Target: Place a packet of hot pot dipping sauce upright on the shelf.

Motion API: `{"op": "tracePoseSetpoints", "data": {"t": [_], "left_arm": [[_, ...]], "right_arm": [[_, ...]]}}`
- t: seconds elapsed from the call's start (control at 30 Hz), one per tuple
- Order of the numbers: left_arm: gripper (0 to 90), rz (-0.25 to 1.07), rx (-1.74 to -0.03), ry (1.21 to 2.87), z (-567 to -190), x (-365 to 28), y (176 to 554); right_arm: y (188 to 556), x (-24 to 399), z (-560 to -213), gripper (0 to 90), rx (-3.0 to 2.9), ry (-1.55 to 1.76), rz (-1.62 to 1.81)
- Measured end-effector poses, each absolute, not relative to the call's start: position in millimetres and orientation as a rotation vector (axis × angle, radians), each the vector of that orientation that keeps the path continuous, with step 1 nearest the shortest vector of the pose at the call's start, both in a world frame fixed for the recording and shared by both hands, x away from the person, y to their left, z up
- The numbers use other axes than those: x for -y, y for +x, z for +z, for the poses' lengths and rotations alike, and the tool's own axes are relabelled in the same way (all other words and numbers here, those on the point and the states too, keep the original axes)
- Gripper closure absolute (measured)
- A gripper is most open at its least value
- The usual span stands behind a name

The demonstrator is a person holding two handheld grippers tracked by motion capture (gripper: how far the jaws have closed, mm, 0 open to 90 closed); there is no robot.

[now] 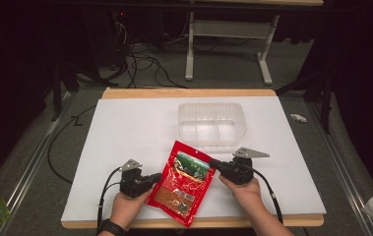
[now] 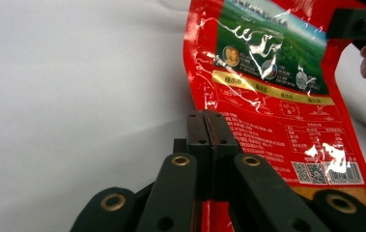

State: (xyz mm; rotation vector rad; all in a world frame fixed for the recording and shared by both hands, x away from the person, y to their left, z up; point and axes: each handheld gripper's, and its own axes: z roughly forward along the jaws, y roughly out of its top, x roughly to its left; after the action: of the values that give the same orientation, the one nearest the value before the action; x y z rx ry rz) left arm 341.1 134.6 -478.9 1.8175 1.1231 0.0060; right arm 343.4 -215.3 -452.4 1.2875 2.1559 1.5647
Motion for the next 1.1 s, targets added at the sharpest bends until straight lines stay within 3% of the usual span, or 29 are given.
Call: {"op": "tracePoseSetpoints", "data": {"t": [0.07,0.1,0.17,0.3,0.47,0.9,1.1], "left_arm": [[74.0,0.000,-1.105,1.793,-477.5,-135.5,341.9],[64.5,0.003,-1.083,1.787,-475.5,-135.7,342.7],[55.7,0.009,-1.065,1.775,-472.5,-135.7,343.9],[47.6,0.002,-0.972,1.757,-465.6,-132.7,347.6],[44.6,-0.015,-0.924,1.749,-461.0,-125.7,349.7],[55.8,0.020,-0.884,1.642,-447.8,-115.6,354.3],[75.8,0.064,-0.894,1.670,-448.3,-112.6,351.8]], "right_arm": [[338.7,213.9,-444.1,90.0,-2.132,1.215,1.582],[334.8,212.2,-437.7,90.0,-2.116,1.159,1.581],[333.1,211.4,-435.0,90.0,-2.108,1.131,1.582],[321.7,205.1,-418.5,90.0,-2.059,1.000,1.595],[317.3,202.1,-410.5,90.0,-2.043,0.938,1.616],[312.6,209.9,-387.9,90.0,-1.945,0.879,1.668],[309.9,209.4,-386.3,90.0,-1.935,0.865,1.677]]}}
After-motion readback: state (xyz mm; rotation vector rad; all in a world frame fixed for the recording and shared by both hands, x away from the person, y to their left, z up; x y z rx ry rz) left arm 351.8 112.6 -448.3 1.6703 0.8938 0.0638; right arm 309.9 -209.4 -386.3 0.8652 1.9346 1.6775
